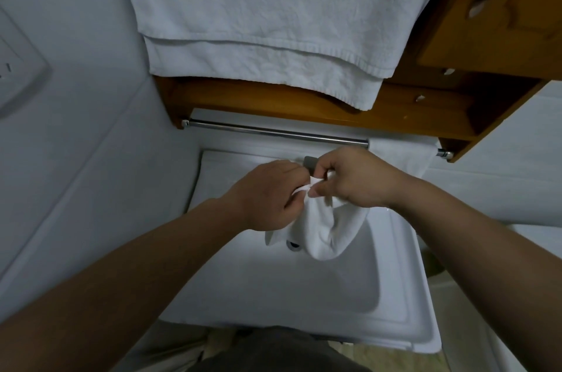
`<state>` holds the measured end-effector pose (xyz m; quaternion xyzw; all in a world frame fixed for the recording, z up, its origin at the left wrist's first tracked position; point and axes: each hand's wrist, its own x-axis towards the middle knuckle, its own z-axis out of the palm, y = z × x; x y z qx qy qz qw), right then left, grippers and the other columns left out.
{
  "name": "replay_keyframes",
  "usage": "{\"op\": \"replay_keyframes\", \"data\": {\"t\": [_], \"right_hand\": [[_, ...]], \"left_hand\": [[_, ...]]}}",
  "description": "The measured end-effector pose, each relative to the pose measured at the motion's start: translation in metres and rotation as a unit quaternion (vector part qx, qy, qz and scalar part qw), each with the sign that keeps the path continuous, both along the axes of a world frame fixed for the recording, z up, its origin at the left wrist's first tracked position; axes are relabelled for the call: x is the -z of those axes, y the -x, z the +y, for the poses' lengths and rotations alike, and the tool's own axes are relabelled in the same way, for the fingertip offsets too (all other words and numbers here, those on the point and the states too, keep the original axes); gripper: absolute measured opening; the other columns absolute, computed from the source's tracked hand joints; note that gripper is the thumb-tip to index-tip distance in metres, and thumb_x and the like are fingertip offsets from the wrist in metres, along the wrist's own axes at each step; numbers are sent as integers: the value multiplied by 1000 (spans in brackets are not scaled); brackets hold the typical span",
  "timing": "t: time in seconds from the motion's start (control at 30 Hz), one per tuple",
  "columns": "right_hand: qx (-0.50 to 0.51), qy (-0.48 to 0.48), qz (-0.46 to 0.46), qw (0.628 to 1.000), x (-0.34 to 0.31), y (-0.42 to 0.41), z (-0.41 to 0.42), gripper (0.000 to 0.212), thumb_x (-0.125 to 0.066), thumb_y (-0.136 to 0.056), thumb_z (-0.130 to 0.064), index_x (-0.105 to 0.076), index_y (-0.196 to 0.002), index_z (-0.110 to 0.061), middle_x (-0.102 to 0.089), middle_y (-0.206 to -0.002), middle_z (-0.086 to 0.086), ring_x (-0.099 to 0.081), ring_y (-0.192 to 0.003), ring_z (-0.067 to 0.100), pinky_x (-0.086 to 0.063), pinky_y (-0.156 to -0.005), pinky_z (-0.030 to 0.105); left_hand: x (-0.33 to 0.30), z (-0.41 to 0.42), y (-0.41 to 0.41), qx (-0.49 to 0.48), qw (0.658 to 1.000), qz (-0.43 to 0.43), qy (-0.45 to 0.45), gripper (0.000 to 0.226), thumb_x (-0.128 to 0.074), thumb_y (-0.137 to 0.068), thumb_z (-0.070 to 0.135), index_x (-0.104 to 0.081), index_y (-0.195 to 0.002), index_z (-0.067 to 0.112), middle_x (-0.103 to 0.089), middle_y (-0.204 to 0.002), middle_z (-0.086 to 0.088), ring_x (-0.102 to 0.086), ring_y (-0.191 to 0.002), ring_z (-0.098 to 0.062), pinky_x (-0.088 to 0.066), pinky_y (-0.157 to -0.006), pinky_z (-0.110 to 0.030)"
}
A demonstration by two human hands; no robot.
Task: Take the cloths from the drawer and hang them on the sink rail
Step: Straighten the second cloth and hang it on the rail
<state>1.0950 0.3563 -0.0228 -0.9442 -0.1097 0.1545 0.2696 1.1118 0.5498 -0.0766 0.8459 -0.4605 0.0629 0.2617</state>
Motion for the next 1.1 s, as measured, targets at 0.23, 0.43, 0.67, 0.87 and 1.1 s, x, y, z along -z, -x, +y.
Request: {"op": "replay_keyframes", "data": {"t": [0.23, 0.43, 0.67, 0.87, 1.1], "right_hand": [[-19, 67, -69, 995, -1, 6, -10, 15, -73, -86, -40, -64, -73, -38, -69, -81, -10, -61, -81, 10, -52, -76, 38], [-27, 76, -107, 991, -6, 12, -20, 9, -70, -89, -35, -75, -90, -28, -73, -90, -10, -63, -85, 11, -52, -79, 37], [-15, 68, -102, 992, -10, 17, -29, 10, -69, -89, -36, -75, -91, -29, -72, -90, -12, -62, -84, 8, -52, -78, 36], [-1, 65, -77, 995, -7, 23, -31, 10, -72, -87, -37, -76, -87, -28, -72, -86, -12, -62, -82, 7, -53, -78, 37], [32, 1, -70, 997, -6, 29, -21, 32, -83, -71, -46, -73, -100, -35, -66, -95, -18, -60, -90, 1, -50, -80, 25]], "left_hand": [[-3, 0, 4, -3, 1000, 6, -26, 14, -54, -87, 24, -56, -82, 12, -48, -71, 4, -42, -62, -14, -32, -55, -21], [-7, -1, 5, -76, 994, 78, 2, 15, -62, -89, 32, -60, -82, 19, -68, -87, 0, -60, -76, -17, -52, -68, -30], [-10, 1, 6, -120, 988, 93, -13, 22, -67, -86, 43, -66, -84, 21, -62, -74, 10, -58, -67, -9, -41, -61, -12], [-10, 2, 13, -152, 983, 102, 25, 24, -71, -80, 45, -70, -85, 21, -66, -71, 8, -53, -59, -4, -38, -58, -9], [-12, -2, 17, -132, 989, 59, 37, 25, -73, -78, 45, -71, -85, 21, -65, -64, 8, -50, -50, -4, -36, -51, -8]]}}
